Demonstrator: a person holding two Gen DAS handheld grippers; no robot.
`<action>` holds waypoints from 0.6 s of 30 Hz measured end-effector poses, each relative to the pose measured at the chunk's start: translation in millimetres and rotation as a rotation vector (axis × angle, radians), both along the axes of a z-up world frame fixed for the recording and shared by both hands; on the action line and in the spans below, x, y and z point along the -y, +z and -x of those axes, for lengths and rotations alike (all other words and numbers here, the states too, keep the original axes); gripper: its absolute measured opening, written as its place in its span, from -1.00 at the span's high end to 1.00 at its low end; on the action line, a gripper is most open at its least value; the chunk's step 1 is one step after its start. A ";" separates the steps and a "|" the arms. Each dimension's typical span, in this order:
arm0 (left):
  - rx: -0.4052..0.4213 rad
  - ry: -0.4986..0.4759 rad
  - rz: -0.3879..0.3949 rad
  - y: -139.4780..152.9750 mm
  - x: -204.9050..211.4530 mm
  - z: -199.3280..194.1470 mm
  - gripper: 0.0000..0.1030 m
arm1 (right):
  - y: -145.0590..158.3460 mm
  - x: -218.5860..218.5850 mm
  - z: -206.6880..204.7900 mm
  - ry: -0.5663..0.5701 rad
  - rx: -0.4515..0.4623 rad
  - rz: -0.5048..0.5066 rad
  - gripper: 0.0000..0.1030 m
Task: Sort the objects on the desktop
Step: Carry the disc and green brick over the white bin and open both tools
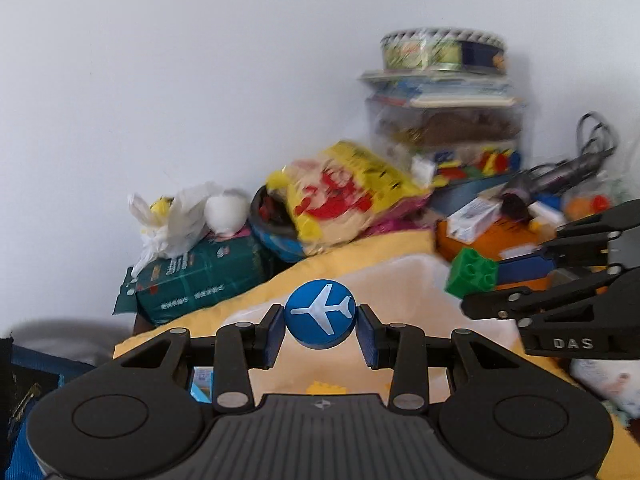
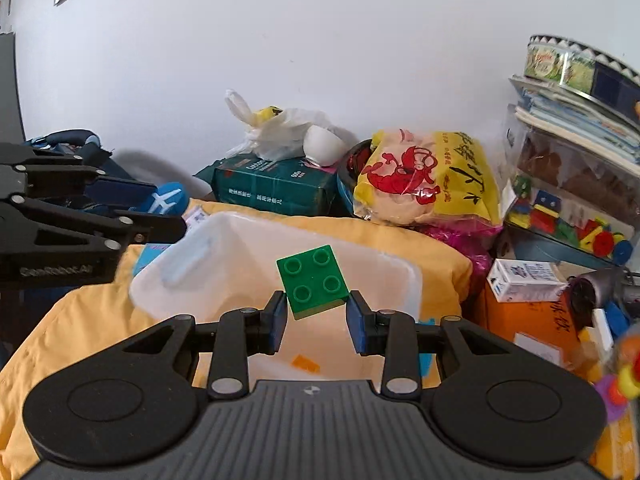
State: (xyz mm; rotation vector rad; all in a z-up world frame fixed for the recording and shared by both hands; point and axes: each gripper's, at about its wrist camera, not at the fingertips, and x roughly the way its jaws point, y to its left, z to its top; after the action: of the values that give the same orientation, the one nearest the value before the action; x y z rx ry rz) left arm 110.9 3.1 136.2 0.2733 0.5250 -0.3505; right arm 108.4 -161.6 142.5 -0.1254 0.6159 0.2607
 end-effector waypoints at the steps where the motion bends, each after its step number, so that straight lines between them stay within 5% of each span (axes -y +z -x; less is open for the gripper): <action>1: -0.015 0.015 -0.001 -8.0 -0.1 -7.2 0.18 | -8.0 -1.5 -7.2 -0.014 -0.015 0.005 0.30; 8: -0.142 0.082 0.035 -45.2 -5.3 -34.0 0.17 | -39.2 -4.9 -21.5 -0.078 -0.084 0.015 0.14; 14: -0.109 0.064 0.134 -25.3 -33.1 5.7 0.15 | -17.7 -2.8 15.0 -0.040 0.006 -0.012 0.08; 18: -0.069 0.043 0.118 -23.7 -44.0 43.1 0.06 | -14.1 -2.2 39.0 -0.015 0.031 -0.028 0.01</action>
State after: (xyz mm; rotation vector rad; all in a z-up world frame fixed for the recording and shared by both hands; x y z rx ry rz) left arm 67.8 47.2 112.5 0.1357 0.5745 -0.3486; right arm 69.3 -159.4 128.4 -0.0980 0.5819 0.2520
